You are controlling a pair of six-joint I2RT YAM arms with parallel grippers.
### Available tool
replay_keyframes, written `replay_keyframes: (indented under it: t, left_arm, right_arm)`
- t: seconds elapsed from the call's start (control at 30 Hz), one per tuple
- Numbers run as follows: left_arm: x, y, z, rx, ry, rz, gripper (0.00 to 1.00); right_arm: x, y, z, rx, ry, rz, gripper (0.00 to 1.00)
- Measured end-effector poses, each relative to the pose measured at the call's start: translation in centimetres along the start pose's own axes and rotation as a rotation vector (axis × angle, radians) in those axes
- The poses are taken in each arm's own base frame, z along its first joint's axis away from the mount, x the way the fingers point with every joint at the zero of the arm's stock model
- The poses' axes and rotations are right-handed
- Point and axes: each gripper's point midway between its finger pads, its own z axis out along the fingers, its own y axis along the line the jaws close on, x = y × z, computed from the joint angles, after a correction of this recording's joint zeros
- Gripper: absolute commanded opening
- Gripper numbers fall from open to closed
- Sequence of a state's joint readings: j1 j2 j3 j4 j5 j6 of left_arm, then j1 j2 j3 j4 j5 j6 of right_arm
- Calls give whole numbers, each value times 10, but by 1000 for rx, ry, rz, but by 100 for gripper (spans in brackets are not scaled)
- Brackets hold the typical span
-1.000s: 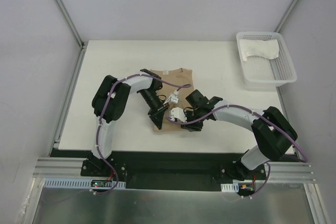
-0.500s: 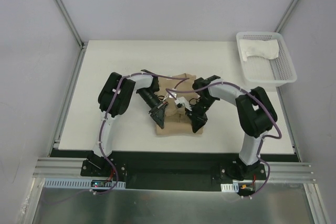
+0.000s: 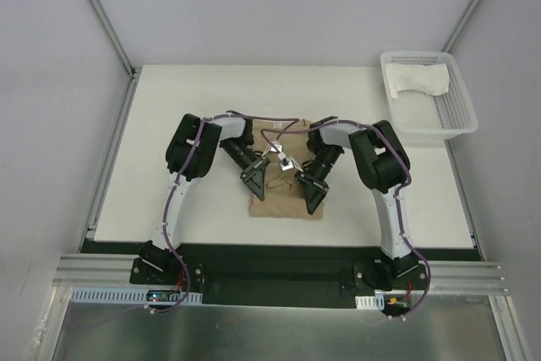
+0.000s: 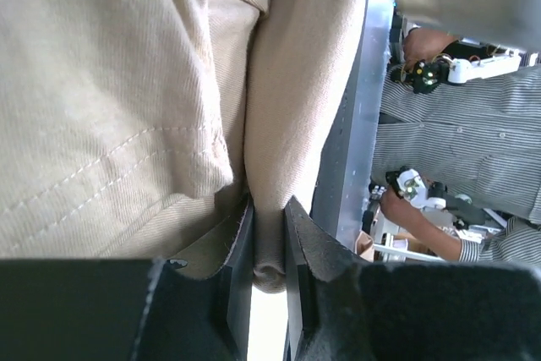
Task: Roll the t-shirts
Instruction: Roll the T-shirt to the center of the board.
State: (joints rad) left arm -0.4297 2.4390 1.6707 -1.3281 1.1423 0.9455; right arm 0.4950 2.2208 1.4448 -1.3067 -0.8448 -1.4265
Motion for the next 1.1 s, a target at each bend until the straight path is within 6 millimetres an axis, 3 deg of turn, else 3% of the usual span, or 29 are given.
replay_keyframes:
  t: [0.4, 0.7, 0.8, 0.97, 1.03, 1.1]
  left_arm:
    - [-2, 5, -17, -7, -49, -27, 6]
    - [16, 0, -24, -66, -48, -80, 32]
    - [21, -8, -42, -237, -61, 50, 37]
    - [30, -40, -79, -593, -108, 365, 44]
    - [36, -50, -81, -694, -94, 486, 46]
    - [43, -51, -70, -768, -44, 619, 54]
  right_arm:
    - [-22, -24, -23, 25, -47, 7, 13]
    - [-37, -39, -28, -33, -67, 226, 12]
    - [-39, -40, -28, -52, -81, 295, 11]
    - [-44, -46, -31, -60, -93, 405, 11]
    - [-44, -46, -31, -64, -94, 432, 11]
    - [-45, -47, -31, -61, -92, 450, 11]
